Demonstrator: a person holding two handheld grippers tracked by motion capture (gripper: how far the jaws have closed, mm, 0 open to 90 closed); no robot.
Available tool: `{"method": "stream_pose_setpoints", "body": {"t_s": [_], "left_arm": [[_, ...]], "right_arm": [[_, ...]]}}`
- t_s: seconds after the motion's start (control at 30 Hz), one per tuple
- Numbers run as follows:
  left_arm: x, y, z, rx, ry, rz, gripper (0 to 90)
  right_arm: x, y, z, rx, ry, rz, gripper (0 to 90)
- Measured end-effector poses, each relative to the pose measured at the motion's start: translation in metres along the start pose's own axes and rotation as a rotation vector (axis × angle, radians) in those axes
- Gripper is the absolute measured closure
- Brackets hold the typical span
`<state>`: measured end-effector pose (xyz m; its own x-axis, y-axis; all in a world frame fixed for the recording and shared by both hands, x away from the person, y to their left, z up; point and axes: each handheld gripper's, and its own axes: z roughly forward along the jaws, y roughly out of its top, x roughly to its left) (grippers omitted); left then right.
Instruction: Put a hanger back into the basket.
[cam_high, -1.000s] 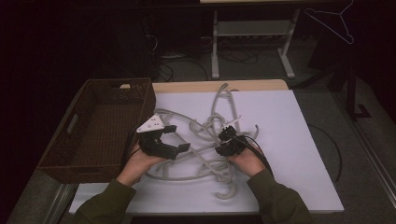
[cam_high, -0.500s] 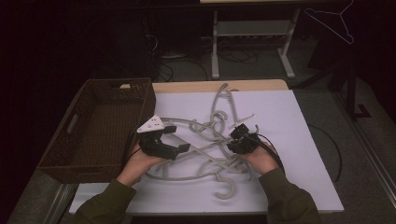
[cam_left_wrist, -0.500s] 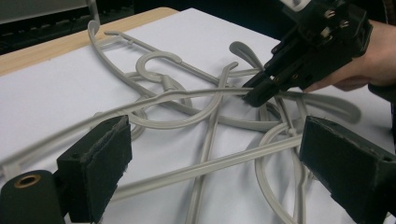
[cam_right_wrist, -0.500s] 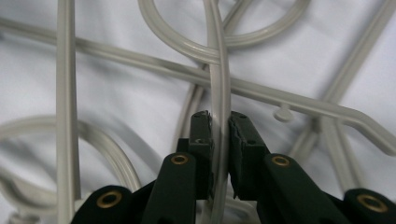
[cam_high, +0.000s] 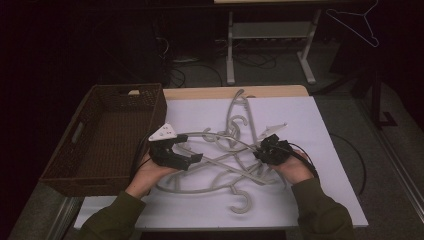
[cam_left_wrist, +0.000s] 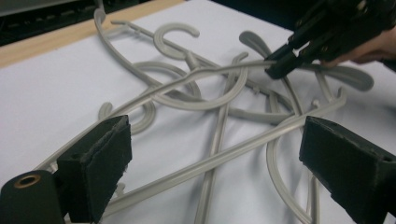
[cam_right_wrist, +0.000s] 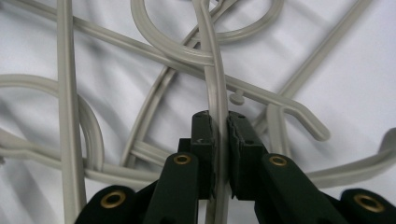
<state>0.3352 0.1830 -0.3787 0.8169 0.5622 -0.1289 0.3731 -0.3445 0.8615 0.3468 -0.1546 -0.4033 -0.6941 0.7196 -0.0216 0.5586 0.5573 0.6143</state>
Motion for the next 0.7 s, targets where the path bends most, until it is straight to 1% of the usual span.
{"method": "stream_pose_setpoints", "body": {"t_s": [0.03,0.1,0.13,0.17,0.2,0.23,0.27,0.3,0.33,0.37,0.43,0.47,0.5,0.6,0.63,0.67,0.7], "left_arm": [[0.0,0.0,0.0,0.0,0.0,0.0,8.9],[-0.001,0.001,0.005,0.021,0.009,0.019,8.9],[-0.001,0.001,0.005,0.021,0.009,0.019,8.9],[-0.001,0.001,0.008,0.033,0.019,0.03,8.9],[-0.001,0.001,0.008,0.033,0.019,0.03,8.9],[0.0,0.002,0.011,0.037,0.028,0.031,9.0],[0.001,0.003,0.012,0.042,0.036,0.043,8.9],[0.001,0.003,0.012,0.042,0.036,0.043,9.1],[0.002,0.005,0.014,0.053,0.047,0.058,12.7],[0.002,0.006,0.016,0.056,0.046,0.063,15.1],[0.002,0.009,0.019,0.067,0.059,0.084,14.6],[0.002,0.01,0.021,0.069,0.067,0.091,14.9],[0.002,0.01,0.021,0.069,0.067,0.091,15.1],[0.004,0.015,0.031,0.087,0.081,0.112,15.7],[0.004,0.015,0.031,0.087,0.081,0.112,16.4],[0.005,0.016,0.034,0.102,0.083,0.126,17.2],[0.006,0.017,0.037,0.11,0.086,0.129,17.9]], "right_arm": [[-0.002,-0.001,-0.001,-0.003,0.004,-0.004,81.6],[-0.004,-0.003,-0.005,-0.01,0.011,-0.012,81.6],[-0.005,-0.004,-0.007,-0.008,0.013,-0.019,81.7],[-0.006,-0.005,-0.008,-0.018,0.014,-0.024,81.7],[-0.008,-0.006,-0.01,-0.022,0.016,-0.039,81.7],[-0.009,-0.007,-0.011,-0.03,0.017,-0.048,81.7],[-0.01,-0.008,-0.013,-0.035,0.019,-0.059,81.7],[-0.011,-0.009,-0.015,-0.037,0.02,-0.065,81.7],[-0.011,-0.01,-0.017,-0.042,0.022,-0.067,81.7],[-0.012,-0.011,-0.018,-0.044,0.018,-0.077,81.7],[-0.014,-0.012,-0.02,-0.047,0.03,-0.079,81.7],[-0.014,-0.013,-0.022,-0.048,0.027,-0.082,81.7],[-0.014,-0.014,-0.022,-0.051,0.032,-0.087,81.7],[-0.015,-0.015,-0.025,-0.056,0.037,-0.095,81.7],[-0.016,-0.016,-0.026,-0.052,0.038,-0.106,81.7],[-0.015,-0.016,-0.027,-0.053,0.038,-0.105,81.7],[-0.016,-0.017,-0.028,-0.056,0.043,-0.106,81.7]]}}
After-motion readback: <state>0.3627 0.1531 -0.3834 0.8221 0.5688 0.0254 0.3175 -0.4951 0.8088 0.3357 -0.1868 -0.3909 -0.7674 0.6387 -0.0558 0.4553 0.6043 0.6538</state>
